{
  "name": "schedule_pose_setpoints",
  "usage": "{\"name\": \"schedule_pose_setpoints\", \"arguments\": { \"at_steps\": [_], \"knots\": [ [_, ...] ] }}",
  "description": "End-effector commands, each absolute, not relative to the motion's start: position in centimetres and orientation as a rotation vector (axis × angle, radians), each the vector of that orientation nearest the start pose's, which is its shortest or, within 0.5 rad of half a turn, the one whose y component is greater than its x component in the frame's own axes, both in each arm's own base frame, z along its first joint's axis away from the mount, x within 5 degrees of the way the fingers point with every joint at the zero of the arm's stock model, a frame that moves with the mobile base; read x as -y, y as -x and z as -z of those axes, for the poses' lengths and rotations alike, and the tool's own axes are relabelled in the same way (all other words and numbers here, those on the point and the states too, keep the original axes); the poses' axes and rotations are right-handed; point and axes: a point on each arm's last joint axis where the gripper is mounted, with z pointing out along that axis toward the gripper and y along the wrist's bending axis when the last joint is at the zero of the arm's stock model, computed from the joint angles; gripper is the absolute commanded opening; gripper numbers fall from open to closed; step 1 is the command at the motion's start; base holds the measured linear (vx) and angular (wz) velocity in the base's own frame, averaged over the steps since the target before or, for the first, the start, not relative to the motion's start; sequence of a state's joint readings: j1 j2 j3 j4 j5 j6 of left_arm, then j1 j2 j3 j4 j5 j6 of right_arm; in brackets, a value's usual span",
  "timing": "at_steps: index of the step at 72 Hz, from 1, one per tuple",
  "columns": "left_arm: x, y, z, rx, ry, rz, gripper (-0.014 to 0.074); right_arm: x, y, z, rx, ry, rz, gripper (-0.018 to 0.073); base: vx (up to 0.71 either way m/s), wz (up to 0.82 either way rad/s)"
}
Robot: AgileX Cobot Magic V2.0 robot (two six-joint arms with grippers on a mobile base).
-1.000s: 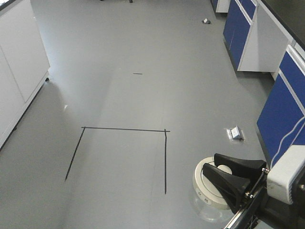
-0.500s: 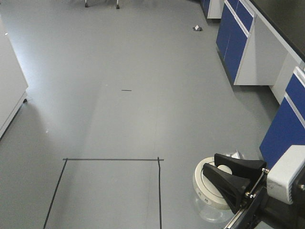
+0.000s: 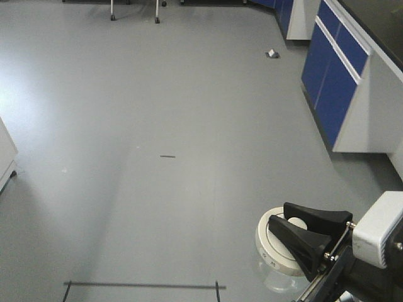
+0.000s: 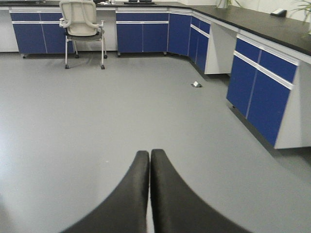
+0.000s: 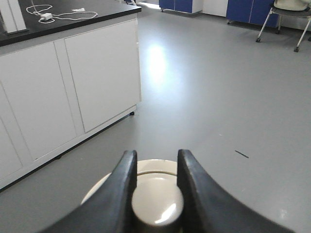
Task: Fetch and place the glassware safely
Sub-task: 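Drive the base across the lab to the black bench holding the jar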
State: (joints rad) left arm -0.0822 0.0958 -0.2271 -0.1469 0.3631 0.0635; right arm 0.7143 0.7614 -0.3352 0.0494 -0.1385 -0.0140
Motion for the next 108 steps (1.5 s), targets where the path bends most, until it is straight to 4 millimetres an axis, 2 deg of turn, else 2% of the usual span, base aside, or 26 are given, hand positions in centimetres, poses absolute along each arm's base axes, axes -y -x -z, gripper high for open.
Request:
{"name": "schedule_pose_setpoints", "arguments": {
  "at_steps": [1, 47, 108],
  "knots": [
    [0.86, -5.21, -26.65, -1.622, -0.033, 0.17, -0.0007, -10.22, -11.95, -28.65, -1.565, 0.552, -0.557, -0.0001, 0.69, 0.13],
    [0.86, -5.21, -26.65, -1.622, -0.033, 0.17, -0.0007, -10.22, -11.94, -28.56, -1.574, 0.555, -0.555, -0.0001, 0.71, 0.01],
    [0.86, -5.2, -26.65, -1.622, -0.033, 0.17, -0.0007, -10.25, -11.95, -28.25, -1.604, 0.567, -0.549, -0.0001, 0.83, 0.01]
  ]
}}
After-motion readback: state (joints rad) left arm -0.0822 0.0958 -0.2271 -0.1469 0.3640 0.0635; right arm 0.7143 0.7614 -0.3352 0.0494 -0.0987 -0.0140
